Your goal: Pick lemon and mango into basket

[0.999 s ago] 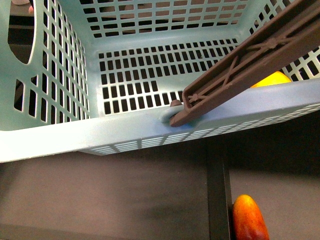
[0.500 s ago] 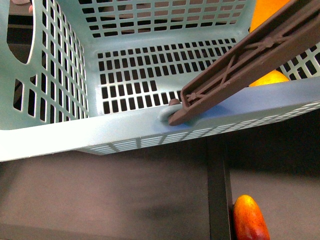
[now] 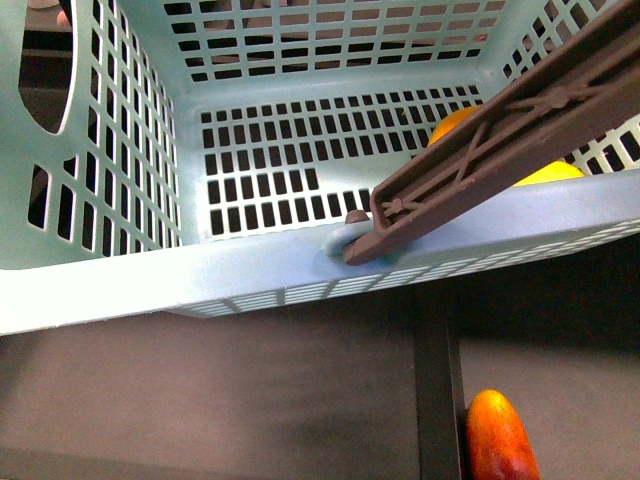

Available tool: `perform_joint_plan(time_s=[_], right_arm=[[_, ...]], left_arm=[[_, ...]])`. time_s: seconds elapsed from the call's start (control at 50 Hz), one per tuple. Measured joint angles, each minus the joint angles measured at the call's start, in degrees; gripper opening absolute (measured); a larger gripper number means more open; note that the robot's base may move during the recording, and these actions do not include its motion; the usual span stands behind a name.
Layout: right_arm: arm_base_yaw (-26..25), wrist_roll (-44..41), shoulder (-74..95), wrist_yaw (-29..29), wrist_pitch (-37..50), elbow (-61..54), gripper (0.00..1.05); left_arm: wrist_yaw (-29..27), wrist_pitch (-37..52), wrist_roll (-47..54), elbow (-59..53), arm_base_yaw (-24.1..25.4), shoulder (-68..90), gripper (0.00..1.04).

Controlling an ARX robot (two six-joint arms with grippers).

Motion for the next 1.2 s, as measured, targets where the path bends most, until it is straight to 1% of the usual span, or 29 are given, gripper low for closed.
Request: perform_joint_plan(time_s=[0.04, 0.1, 0.16, 0.2, 0.22, 0.26, 0.28, 0.38, 0.4, 0.48, 0.54, 0.62, 0.66, 0.7, 0.8, 1.199], right_arm=[[-0.33, -0.68, -1.01, 1.53, 5.62, -3.58, 0.81], [-1.22, -1.03, -3.08, 1.27, 9.55, -8.00, 0.71], [-1.86, -1.33, -4.63, 0.68, 10.93, -10.62, 0.64], [-2.51, -1.57, -6.08, 0.15, 11.91, -13.03, 0.57], [-2.60, -1.60, -6.25, 0.13, 12.04, -13.29, 0.56], [-3.34, -1.75, -7.63, -0.50, 12.92, -15.76, 0.48], [-3.50, -1.75, -7.91, -0.63, 13.05, -16.26, 0.46], [-5.16, -1.95, -11.19, -2.10, 14.53, -21.81, 0.25], [-5.29, -1.92, -11.45, -2.27, 14.67, -22.21, 0.24], [-6.12, -1.95, -13.68, -3.26, 15.23, -24.98, 0.09], [-6.60, -2.03, -15.06, -3.87, 15.47, -26.49, 0.02], [-7.21, -2.12, -16.66, -4.31, 15.50, -28.20, 0.02], [-8.79, -2.12, -17.70, -7.19, 15.47, -29.24, 0.02], [-9.99, -2.12, -18.38, -8.24, 15.45, -29.88, 0.02], [-11.98, -2.12, -20.63, -8.61, 15.30, -31.78, 0.02], [-12.15, -2.12, -30.80, -9.03, 10.64, -37.35, 0.02]], left_arm=[[0.26, 0.00, -0.04, 0.00, 0.00, -0.02, 0.06], [0.35, 0.00, -0.20, 0.00, 0.00, 0.00, 0.06], [0.13, 0.00, -0.24, 0.00, 0.02, 0.00, 0.06], [-0.09, 0.00, -0.20, 0.00, 0.02, 0.00, 0.06], [-0.22, 0.00, -0.02, 0.00, 0.00, -0.02, 0.06], [-0.31, 0.00, 0.15, 0.00, 0.00, -0.02, 0.06], [-0.31, 0.00, 0.22, 0.00, 0.00, -0.02, 0.06], [-0.17, 0.00, 0.02, 0.00, 0.00, 0.00, 0.06], [-0.15, 0.00, -0.02, 0.00, 0.00, 0.00, 0.06], [-0.09, 0.00, 0.02, 0.00, 0.00, 0.00, 0.06], [-0.13, 0.00, 0.02, 0.00, 0.00, 0.00, 0.06], [-0.22, 0.00, 0.04, 0.00, 0.02, 0.00, 0.06], [-0.22, 0.00, 0.04, 0.00, 0.02, 0.00, 0.06], [-0.17, 0.00, 0.04, 0.00, 0.00, 0.00, 0.06], [-0.02, 0.00, 0.02, 0.00, 0.00, 0.00, 0.06], [-0.11, 0.00, 0.00, 0.00, 0.00, 0.00, 0.06]])
